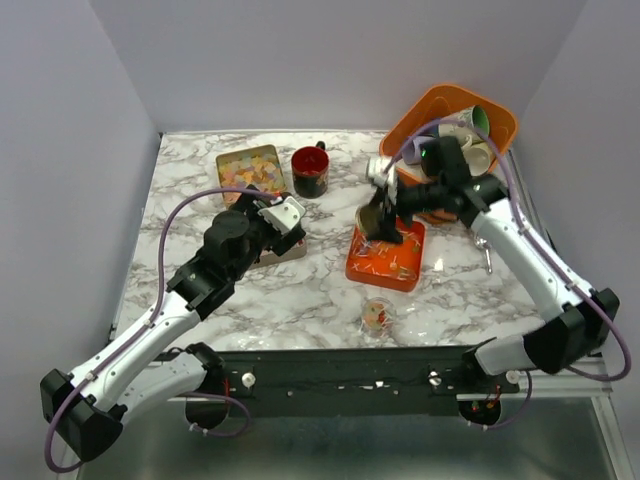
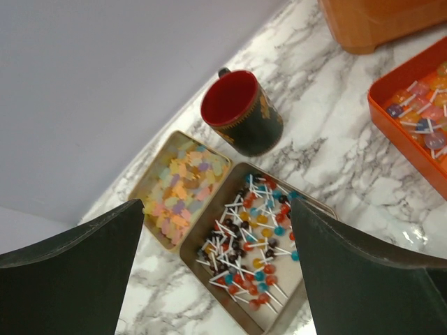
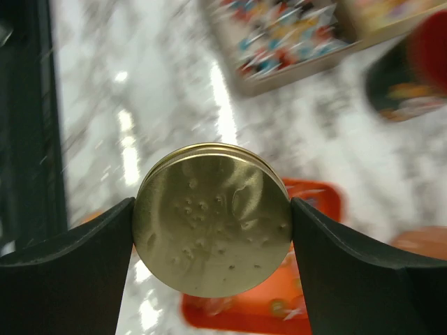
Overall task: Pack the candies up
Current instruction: Close the bottle lid on the packing bottle.
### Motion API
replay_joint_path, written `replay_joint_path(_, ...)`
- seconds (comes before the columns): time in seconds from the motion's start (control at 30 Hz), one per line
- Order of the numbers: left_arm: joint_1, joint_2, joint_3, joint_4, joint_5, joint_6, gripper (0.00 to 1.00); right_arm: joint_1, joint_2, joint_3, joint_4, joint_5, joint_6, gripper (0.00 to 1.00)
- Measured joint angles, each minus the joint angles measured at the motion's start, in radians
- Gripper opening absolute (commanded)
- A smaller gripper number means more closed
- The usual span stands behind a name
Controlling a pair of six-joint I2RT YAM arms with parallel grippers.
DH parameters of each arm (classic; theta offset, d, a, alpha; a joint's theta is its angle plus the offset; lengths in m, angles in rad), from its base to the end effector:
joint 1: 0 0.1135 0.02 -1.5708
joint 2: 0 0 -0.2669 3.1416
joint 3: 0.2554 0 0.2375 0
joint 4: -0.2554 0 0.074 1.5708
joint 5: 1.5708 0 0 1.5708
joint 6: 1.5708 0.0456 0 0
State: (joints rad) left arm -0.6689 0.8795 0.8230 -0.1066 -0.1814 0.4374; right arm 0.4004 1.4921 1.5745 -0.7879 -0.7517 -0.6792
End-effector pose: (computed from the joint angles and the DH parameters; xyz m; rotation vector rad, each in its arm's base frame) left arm 0.1619 -0.1175 0.3468 0.7935 1.5387 -0.0133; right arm 0.2685 0.1475 0.3887 -1.4107 1.6082 0.6874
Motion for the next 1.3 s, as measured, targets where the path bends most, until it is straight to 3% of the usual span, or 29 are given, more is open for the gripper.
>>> replay_joint_path(0.1,0.002,-0.002,-0.036,0.011,0.002,-0.047,0.99,0.109,-0.133,-0.269,-0.070,0.034,-0.096,0.80)
replay_joint_path(0.33,0.040,-0.071,-0.118,0.068,0.004,-0.084,0.99,0.293,-0.248,-0.605,-0.102,0.142,-0.195,0.80)
replay_joint_path(0.6,0.066,-0.114,-0.148,0.102,0.008,-0.088,0.99,0.376,-0.266,-0.716,-0.053,0.238,-0.298,0.80)
replay_joint_path(1.3,0.125,-0.130,-0.180,0.114,0.015,-0.111,0.99,0.433,-0.194,-0.726,0.031,0.299,-0.328,0.83)
